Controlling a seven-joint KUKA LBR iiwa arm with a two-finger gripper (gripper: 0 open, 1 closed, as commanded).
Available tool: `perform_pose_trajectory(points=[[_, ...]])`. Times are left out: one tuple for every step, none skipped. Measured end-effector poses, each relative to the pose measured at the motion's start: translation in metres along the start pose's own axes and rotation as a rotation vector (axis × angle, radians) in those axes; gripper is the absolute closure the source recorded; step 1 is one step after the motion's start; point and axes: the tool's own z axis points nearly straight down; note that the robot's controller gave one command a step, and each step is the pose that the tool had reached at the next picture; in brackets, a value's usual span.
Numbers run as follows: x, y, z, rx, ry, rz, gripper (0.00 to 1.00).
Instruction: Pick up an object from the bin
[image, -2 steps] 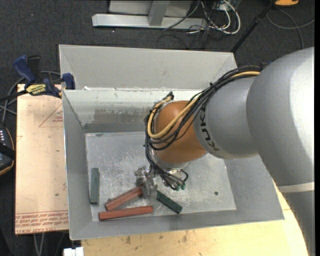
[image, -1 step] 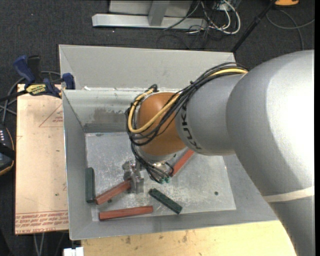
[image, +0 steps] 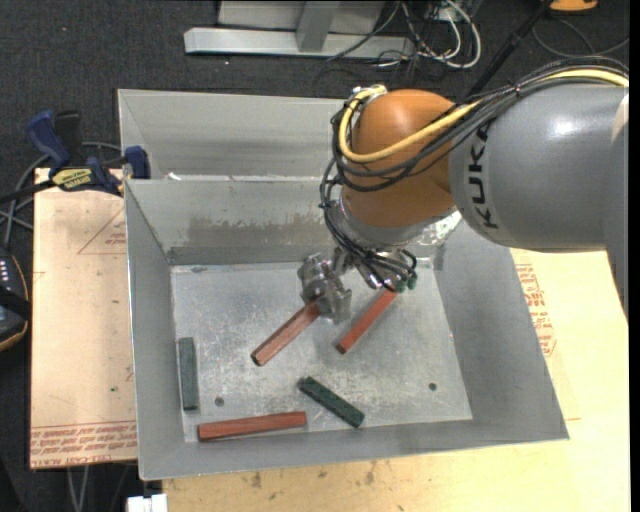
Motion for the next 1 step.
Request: perform_pose_trajectory(points=[[0.0004, 0.0053, -0.0409, -0.003, 0.003, -0.027, 1.0]])
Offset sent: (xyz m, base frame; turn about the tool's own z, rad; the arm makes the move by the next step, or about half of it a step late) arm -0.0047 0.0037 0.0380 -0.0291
